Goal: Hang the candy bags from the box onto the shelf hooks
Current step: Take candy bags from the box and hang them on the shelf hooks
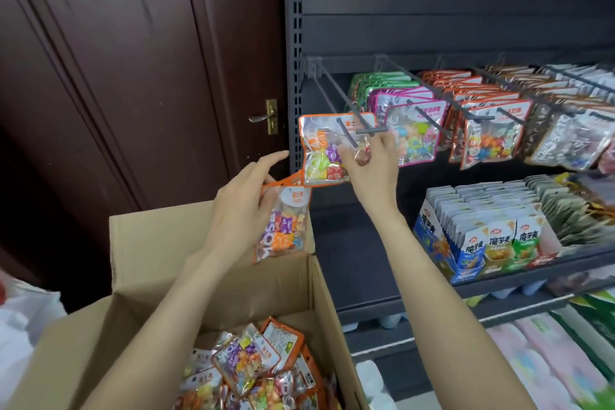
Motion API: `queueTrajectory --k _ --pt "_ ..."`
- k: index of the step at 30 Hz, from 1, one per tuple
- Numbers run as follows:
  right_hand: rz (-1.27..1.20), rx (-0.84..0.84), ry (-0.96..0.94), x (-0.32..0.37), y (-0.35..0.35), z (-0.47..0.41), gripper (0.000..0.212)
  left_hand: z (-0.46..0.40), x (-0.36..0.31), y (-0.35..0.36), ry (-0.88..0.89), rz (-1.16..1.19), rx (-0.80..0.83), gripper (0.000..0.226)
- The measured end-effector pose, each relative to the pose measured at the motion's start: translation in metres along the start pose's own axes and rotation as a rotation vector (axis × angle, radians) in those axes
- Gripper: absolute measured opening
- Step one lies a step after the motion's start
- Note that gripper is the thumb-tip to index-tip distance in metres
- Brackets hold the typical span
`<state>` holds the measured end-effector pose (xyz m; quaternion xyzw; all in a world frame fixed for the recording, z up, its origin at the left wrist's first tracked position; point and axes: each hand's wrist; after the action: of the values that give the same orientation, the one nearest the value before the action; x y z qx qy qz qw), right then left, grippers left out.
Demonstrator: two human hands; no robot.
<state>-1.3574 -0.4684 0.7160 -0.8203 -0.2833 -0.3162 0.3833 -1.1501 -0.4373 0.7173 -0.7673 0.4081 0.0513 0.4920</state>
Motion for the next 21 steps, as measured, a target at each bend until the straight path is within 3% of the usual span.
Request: queueTrajectory --k 3,6,10,14,18,21 --pt "0.048 0.006 0.013 -0.003 0.026 -0.025 0.043 0.002 0.009 -0.008 -0.096 0.024 -0.051 0.037" --pt "-0.004 0.127 0.047 -0.004 0.038 -0.031 0.044 -0.004 0.018 -0.017 -0.177 0.172 -0.087 0.02" --pt "-0.311 0.211 0.173 0.004 0.02 0.015 0.048 -0.007 0.013 -0.025 -0.308 0.623 -0.045 0.014" --pt "-0.597 0.332 0.235 0.025 0.001 0.077 0.043 -0.007 -0.003 -0.019 -0.382 0.836 -0.042 0.01" --pt "-0.645 0.194 0.296 0.032 -0.004 0.099 0.02 -0.003 -0.015 -0.013 -0.423 0.971 -0.026 0.011" --pt "-0.638 0.088 0.271 0.031 -0.012 0.099 0.016 0.003 -0.019 -0.01 -0.353 0.911 0.018 0.013"
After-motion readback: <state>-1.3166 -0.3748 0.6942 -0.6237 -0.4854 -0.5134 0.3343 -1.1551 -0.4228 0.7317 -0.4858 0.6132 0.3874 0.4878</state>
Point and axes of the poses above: each hand's wrist, its own z-axis away from the middle knuckle, its own y-axis out of the palm, x = y × z, and after that the axes turned 6 degrees about x, right-handed
